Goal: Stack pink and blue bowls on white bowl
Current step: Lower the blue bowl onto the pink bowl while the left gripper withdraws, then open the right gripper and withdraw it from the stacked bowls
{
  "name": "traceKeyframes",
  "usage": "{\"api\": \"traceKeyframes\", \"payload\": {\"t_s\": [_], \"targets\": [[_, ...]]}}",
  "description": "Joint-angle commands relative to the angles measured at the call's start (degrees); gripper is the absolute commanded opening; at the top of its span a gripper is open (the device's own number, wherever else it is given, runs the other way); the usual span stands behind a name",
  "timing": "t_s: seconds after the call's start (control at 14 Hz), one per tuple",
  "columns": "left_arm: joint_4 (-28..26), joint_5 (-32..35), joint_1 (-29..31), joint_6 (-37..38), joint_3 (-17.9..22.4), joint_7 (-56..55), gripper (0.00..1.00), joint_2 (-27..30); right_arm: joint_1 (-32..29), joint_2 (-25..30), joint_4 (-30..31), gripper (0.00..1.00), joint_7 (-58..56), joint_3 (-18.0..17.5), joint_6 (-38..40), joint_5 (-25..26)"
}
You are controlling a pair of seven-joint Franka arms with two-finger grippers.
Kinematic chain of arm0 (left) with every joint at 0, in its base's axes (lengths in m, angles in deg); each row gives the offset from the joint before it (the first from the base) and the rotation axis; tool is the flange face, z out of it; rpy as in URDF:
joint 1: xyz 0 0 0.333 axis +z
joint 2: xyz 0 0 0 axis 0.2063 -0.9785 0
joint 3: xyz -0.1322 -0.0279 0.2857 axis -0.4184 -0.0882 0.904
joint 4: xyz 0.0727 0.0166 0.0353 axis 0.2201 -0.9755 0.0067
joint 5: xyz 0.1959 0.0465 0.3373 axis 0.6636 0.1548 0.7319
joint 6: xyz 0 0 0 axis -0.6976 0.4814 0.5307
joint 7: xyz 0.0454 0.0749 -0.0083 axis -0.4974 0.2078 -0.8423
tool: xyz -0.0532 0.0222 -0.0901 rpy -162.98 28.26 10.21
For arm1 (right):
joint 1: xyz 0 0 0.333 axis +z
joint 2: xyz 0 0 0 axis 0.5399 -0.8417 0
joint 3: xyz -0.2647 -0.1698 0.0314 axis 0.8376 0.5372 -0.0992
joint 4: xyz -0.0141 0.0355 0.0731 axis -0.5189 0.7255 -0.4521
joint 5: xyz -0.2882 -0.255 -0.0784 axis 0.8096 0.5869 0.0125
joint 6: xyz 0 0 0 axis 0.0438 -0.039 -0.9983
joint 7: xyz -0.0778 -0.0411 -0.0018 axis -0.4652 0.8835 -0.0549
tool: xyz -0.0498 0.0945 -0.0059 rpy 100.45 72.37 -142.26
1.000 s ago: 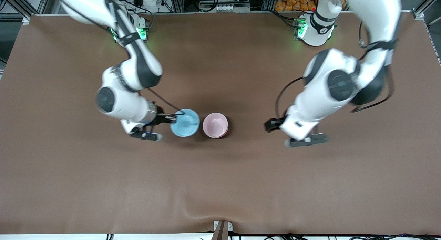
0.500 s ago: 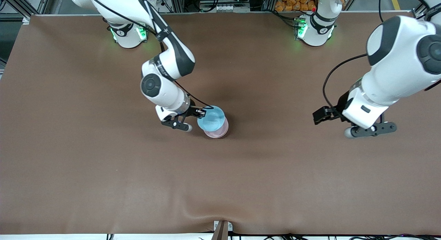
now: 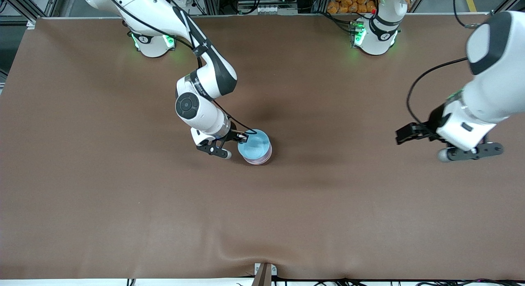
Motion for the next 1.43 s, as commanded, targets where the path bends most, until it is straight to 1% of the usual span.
{"api": "traceKeyframes", "payload": {"t_s": [0.0, 0.07, 0.14, 0.21, 0.29, 0.36, 0.43, 0.64, 0.79, 0.86, 1.0, 1.07, 1.29, 1.36], "targets": [[-1.6, 0.9, 0.1, 6.1, 1.4, 3.0, 1.00, 5.8, 0.8, -0.4, 0.1, 0.00, 0.9, 0.4, -1.4, -1.8], [-1.5, 1.0, 0.1, 8.1, 2.0, 3.5, 1.00, 6.9, 0.7, -0.4, 0.1, 0.00, 0.9, 0.4, -1.4, -1.9], [-1.5, 1.1, 0.0, 9.4, 2.9, 4.8, 1.00, 8.5, 0.5, -0.4, 0.1, 0.22, 0.9, 0.4, -0.8, -1.9], [-1.5, 0.9, -1.2, 10.6, 4.8, 7.0, 1.00, 10.0, 0.5, -0.4, 0.1, 0.84, 0.9, 0.4, -0.7, -1.9], [-1.4, 0.4, -3.7, 12.0, 8.1, 8.0, 1.00, 11.2, 0.5, -0.4, 0.1, 1.00, 0.9, 0.4, -0.8, -1.9], [-1.5, 0.4, -6.2, 14.1, 10.9, 8.3, 1.00, 12.4, 0.2, -0.4, 0.0, 1.00, 1.4, 0.4, -0.7, -1.9], [-1.6, 0.4, -7.8, 16.8, 12.6, 8.4, 1.00, 13.5, -0.1, -0.3, 0.0, 1.00, 1.4, 0.5, -0.5, -1.9], [-1.6, 1.0, -8.0, 17.5, 13.8, 10.4, 1.00, 14.8, -2.6, 1.2, 0.0, 1.00, 0.0, 0.7, 0.7, -1.7], [-1.8, 0.9, -8.1, 17.4, 14.6, 12.0, 1.00, 16.9, -5.6, 3.2, 0.1, 1.00, -3.1, 1.0, 3.5, -1.2], [-1.7, 1.1, -8.1, 16.8, 15.1, 12.5, 1.00, 17.0, -7.5, 4.3, 0.1, 1.00, -5.9, 1.2, 5.3, -1.1], [-2.2, 1.0, -8.1, 12.9, 17.2, 18.7, 1.00, 15.7, -12.3, 6.4, 0.1, 1.00, -12.6, 1.8, 9.2, -0.7], [-1.9, 1.1, -8.0, 11.5, 17.6, 20.2, 1.00, 14.7, -15.2, 7.5, 0.3, 1.00, -15.9, 1.9, 10.8, -0.1], [-2.4, 1.2, -8.1, 11.3, 17.6, 19.8, 1.00, 14.8, -23.7, 11.8, 1.2, 1.00, -26.4, 3.1, 18.5, 2.8], [-2.9, 1.2, -8.1, 11.4, 17.4, 19.3, 1.00, 15.0, -26.8, 13.7, 1.1, 1.00, -29.5, 3.2, 22.2, 5.0]]}}
